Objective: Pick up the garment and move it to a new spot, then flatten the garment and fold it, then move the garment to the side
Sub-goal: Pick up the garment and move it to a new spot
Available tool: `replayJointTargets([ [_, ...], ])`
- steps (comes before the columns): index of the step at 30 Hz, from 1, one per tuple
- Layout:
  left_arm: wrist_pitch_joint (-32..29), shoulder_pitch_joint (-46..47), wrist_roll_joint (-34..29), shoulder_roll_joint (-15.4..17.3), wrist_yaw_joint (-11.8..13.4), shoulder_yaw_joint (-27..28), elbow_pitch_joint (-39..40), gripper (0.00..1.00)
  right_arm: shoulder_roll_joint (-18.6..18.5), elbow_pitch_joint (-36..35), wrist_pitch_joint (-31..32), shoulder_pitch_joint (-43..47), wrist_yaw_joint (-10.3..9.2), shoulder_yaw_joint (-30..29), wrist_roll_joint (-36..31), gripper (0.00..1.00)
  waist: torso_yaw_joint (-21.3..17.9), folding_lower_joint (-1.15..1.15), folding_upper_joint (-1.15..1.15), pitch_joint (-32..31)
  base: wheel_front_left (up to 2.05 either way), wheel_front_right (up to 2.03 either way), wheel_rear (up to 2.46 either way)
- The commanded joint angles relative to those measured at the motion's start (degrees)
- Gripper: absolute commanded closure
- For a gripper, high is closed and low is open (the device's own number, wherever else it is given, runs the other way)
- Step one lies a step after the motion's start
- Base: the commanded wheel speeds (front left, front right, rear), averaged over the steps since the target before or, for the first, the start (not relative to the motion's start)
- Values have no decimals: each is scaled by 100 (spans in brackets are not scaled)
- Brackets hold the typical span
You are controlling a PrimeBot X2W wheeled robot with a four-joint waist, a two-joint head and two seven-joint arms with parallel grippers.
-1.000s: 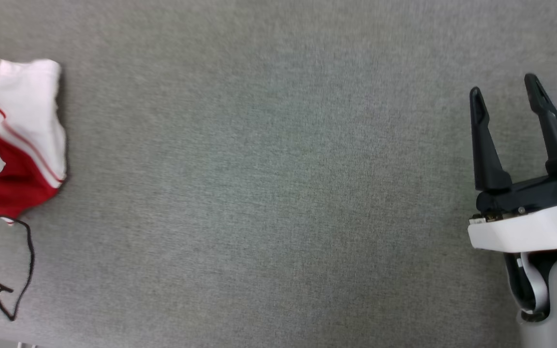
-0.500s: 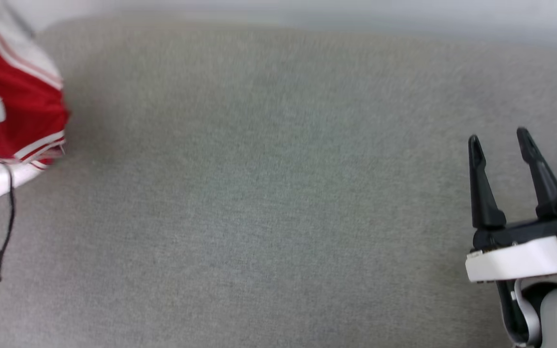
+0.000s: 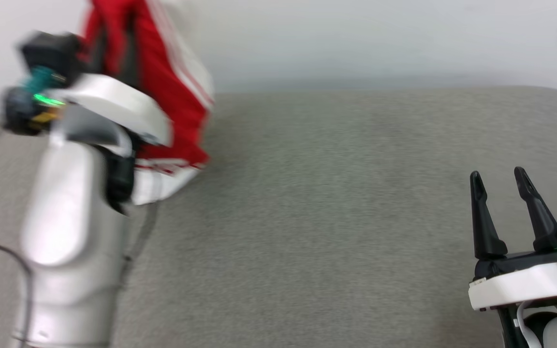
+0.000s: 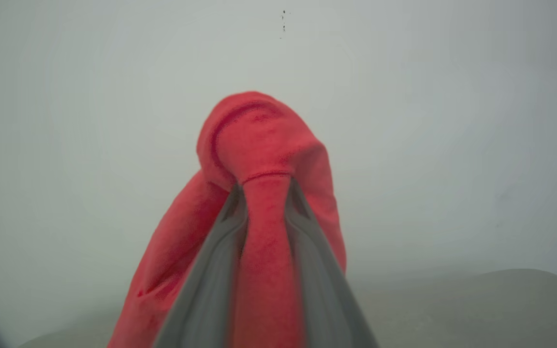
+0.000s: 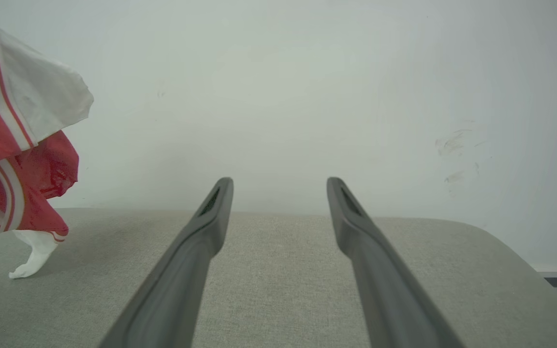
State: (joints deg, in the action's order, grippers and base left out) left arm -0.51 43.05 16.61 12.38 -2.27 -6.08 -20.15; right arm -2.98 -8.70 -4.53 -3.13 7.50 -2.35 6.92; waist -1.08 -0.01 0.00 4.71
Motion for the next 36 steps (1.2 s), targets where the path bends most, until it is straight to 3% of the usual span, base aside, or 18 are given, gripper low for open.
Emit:
replayJointTargets([
  [1, -16, -180, -4, -163, -22, -147, 173, 100, 14, 1, 12, 90, -2, -3, 9, 0, -351, 1, 0, -145, 0, 0, 0],
  [8, -79, -949, 264, -823, -170, -1028, 751, 100, 14, -57, 75, 158, -2, -34, 52, 0, -851, 1, 0, 15, 0, 0, 0],
  [15, -95, -1794, 566, -936, -48, -2064, 446, 100, 14, -69, 16, 108, -2, -13, 156, 0, -1065, 1, 0, 386, 0, 0, 0],
  [20, -94, -2211, 710, -947, 53, -2453, -120, 100, 15, 66, -57, 54, -2, 45, 224, 0, -1018, 1, 0, 563, 0, 0, 0],
  [22, -62, -2291, 748, -947, 36, -2581, -306, 61, 15, 133, -114, 30, -2, 53, 235, 0, -966, 1, 0, 598, 0, 0, 0],
  [24, 14, -2305, 793, -950, 3, -2686, -410, 61, 14, 207, -140, 17, -2, 42, 232, 0, -901, 1, 0, 596, 0, 0, 0],
  [25, 74, -2316, 891, -950, -22, -2731, -409, 42, 14, 236, -153, 7, -2, 38, 228, 0, -870, 1, 0, 585, 0, 0, 0],
  [26, 171, -2292, 872, -950, 0, -2773, -383, 0, 14, 266, -156, 4, -2, 32, 218, 0, -831, 1, 0, 557, 0, 0, 0],
  [29, 539, -2170, 900, -947, 50, -2828, -205, 0, 13, 315, -136, 23, -2, -14, 164, 0, -693, 1, 0, 440, 0, 0, 0],
  [36, 1299, -2188, 728, -873, 425, -2628, 351, 0, 14, 323, 4, 214, -2, -120, 26, 0, -401, 1, 0, 59, 0, 0, 0],
])
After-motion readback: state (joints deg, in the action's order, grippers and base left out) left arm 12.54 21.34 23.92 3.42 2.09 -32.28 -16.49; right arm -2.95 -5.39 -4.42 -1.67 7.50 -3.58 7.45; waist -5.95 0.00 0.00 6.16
